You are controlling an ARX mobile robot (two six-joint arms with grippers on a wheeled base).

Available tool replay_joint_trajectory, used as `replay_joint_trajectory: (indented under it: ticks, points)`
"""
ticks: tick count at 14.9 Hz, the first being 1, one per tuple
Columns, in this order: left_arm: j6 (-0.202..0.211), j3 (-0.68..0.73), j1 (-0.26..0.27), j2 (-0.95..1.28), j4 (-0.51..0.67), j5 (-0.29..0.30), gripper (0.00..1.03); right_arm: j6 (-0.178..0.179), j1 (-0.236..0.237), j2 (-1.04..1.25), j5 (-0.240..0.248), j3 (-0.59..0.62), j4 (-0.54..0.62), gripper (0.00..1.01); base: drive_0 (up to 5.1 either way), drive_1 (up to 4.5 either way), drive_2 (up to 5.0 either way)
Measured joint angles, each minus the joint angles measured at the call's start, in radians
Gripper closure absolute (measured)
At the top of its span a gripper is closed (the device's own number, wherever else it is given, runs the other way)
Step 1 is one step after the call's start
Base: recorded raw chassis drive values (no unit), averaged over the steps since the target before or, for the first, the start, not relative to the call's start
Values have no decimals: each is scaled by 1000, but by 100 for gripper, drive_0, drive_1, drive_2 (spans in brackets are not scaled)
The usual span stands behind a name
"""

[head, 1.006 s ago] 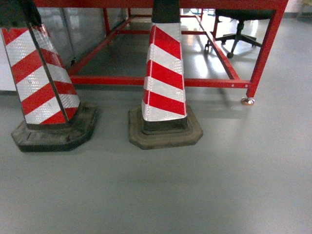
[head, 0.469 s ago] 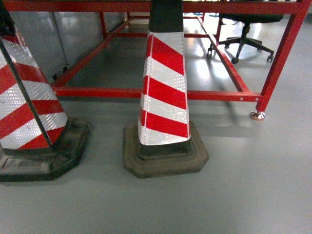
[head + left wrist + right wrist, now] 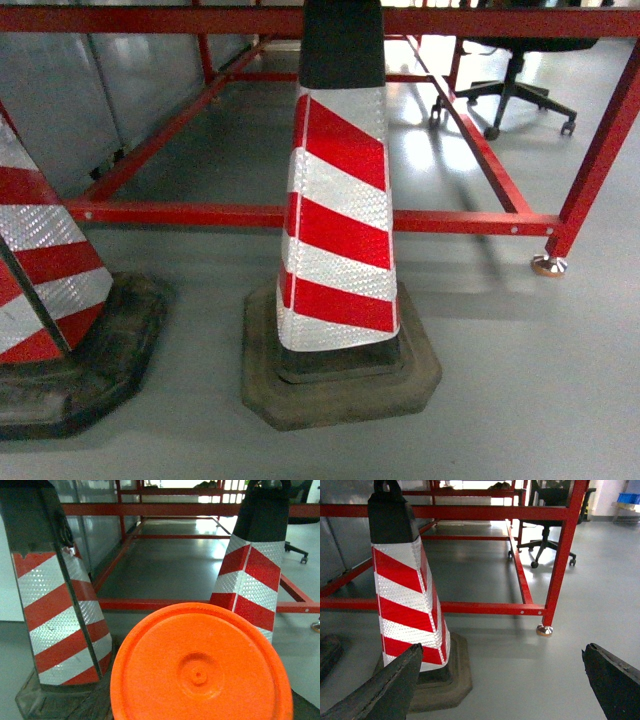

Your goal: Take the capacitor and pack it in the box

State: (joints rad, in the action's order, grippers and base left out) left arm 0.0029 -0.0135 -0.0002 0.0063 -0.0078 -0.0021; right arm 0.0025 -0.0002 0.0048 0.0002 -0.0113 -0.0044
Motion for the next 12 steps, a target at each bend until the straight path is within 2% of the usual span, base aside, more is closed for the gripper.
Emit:
replay_joint_trajectory:
  ticks: [12]
  points:
    - [0,0,0,0,-2,2,59,0,0,0,0,0,-3,3,0,0,0]
